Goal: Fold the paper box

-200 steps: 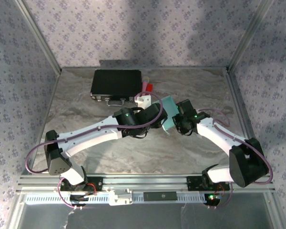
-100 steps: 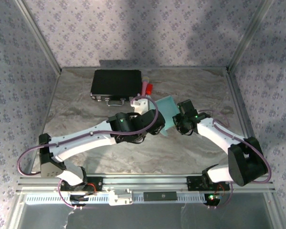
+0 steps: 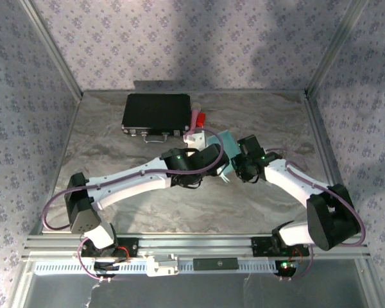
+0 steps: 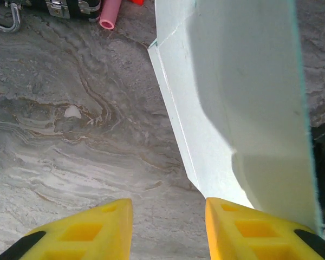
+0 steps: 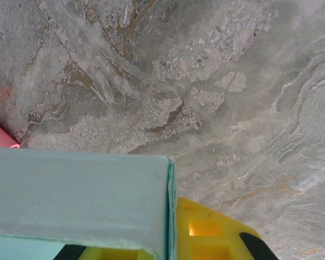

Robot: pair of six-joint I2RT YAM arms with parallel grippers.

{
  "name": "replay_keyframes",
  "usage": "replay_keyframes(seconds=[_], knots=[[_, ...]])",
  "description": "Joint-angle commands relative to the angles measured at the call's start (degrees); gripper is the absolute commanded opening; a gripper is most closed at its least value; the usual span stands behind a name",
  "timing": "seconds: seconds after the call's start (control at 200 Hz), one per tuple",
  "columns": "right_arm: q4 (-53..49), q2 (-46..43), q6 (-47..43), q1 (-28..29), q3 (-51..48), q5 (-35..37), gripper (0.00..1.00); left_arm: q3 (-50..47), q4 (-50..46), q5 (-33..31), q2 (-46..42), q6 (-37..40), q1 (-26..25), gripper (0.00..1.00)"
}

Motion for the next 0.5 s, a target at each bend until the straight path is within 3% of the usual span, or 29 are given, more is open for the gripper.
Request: replay_keyframes(seconds=[0.0,0.115,0.21,0.225,0.245,0.275,0.495], knots=[[-0.8,-0.17,1.4,0.33,-0.63,0.68,0.0,2.89,-1.4,-2.05,-1.59,-0.2,-0.74,0.46],[-0.53,-0.15,1.14,-0.16,-1.13,0.71,0.0,3.01,-2.78,-5.91,-4.71,-1.45,-2.74,0.52],[-0.26,0.09,0.81,-0.42,-1.13,0.6,0.0,2.35,-2.28,-4.52,-6.26,-2.64,-3.41,0.6],[-0.28,0.16,0.79,-0.46,-1.09,0.55,0.0,2.2,-2.23,-4.23,-6.28,-2.93,-3.37,0.63],[-0.23,0.18,0.79,-0.54,-1.12,0.44,0.0,2.19,-2.16,-3.71,-6.33,-3.07,-3.42,0.86],[-0.11,0.27,0.79,-0.52,-1.13,0.44,0.0,2.23,-1.9,-3.16,-6.34,-3.06,-3.41,0.99],[0.32,0.53,0.97,-0.3,-0.81,-0.2,0.0,-0.17,1.2,-0.3,-5.53,-2.93,-1.73,0.94]])
